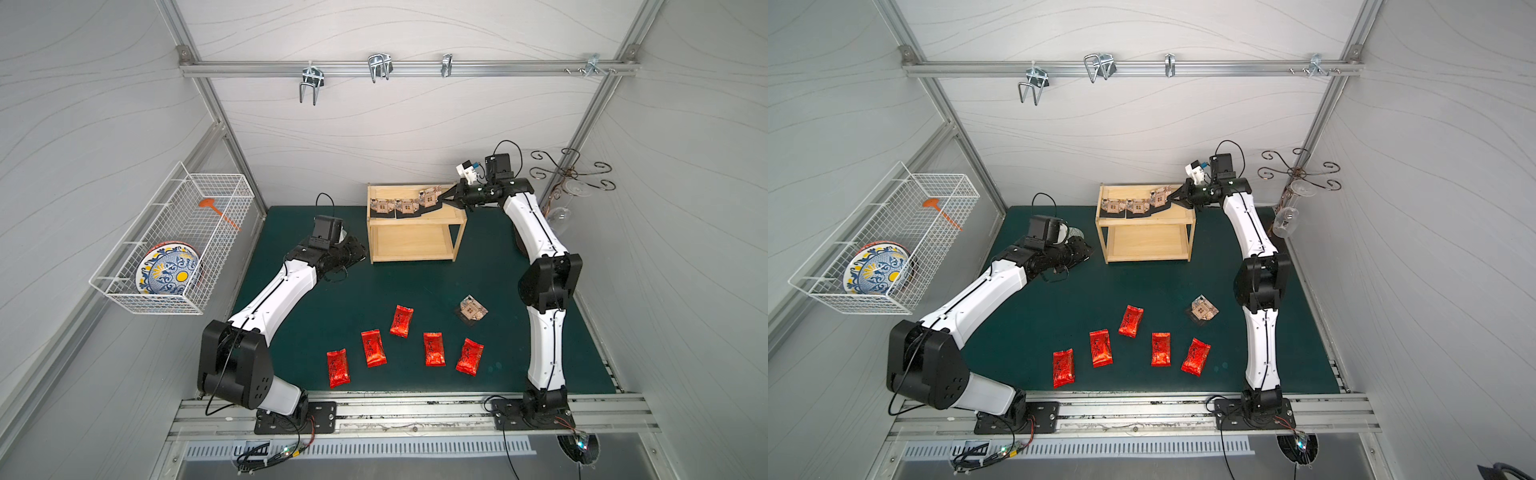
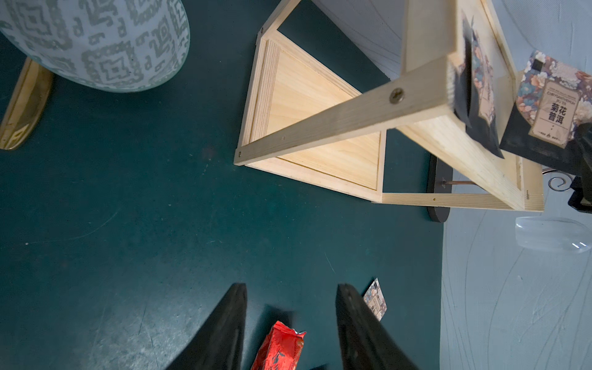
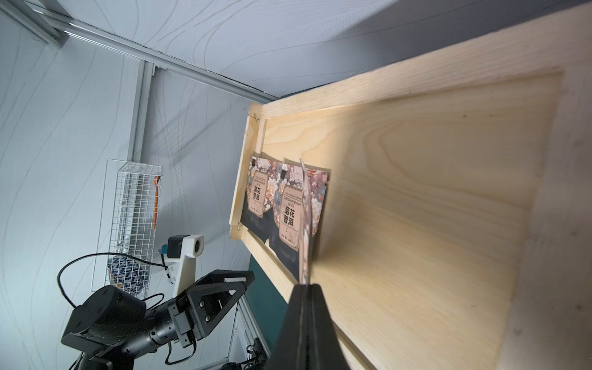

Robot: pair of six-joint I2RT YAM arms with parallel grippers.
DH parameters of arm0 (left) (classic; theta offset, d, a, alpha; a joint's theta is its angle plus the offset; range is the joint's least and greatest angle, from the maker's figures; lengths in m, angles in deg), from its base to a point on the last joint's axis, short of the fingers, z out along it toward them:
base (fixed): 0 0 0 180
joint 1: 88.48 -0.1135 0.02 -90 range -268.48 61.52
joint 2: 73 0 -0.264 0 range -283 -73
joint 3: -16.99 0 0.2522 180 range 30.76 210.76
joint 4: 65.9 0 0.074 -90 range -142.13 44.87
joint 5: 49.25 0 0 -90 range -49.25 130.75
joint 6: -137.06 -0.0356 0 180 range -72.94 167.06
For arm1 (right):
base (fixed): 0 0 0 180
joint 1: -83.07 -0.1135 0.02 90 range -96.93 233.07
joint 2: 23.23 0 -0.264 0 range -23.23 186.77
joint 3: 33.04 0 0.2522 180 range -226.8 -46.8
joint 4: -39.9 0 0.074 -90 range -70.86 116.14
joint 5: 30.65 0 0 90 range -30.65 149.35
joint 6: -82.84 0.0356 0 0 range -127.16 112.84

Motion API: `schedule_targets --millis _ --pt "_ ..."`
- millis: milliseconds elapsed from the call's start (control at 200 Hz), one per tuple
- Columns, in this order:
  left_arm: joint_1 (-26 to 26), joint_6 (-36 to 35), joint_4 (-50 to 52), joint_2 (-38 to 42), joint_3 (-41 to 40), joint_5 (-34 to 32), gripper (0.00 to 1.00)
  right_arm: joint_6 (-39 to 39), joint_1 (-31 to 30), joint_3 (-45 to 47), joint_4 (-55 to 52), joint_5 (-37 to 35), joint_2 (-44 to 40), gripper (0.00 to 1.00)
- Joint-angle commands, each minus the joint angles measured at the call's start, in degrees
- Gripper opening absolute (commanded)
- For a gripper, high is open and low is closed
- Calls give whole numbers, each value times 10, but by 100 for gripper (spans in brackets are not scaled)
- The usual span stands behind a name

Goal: Place the tea bags on the shelf by color
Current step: Place the tea bag on the shelf.

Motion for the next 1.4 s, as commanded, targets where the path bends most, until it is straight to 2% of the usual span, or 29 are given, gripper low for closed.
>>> schedule_targets --millis 0,125,310,990,1120,1245,1396 --pt "-1 -7 -22 2 4 6 51 -12 -3 -11 -20 -10 7 1" --pt "-1 -6 -22 2 4 8 51 -16 -3 -13 -26 -18 10 12" --pt "-1 -2 -23 2 4 11 51 -16 -2 -14 -29 -25 12 20" --pt "-2 7 -38 11 -8 18 51 -35 0 -55 -63 -79 6 48" --pt "-1 9 -36 13 -10 22 51 -36 -2 -51 -68 -89 -19 49" --pt "6 9 -22 18 -4 31 50 -49 -24 36 -60 -164 -115 49" --pt "38 5 -6 29 -8 33 51 -49 -65 311 11 -296 -304 49"
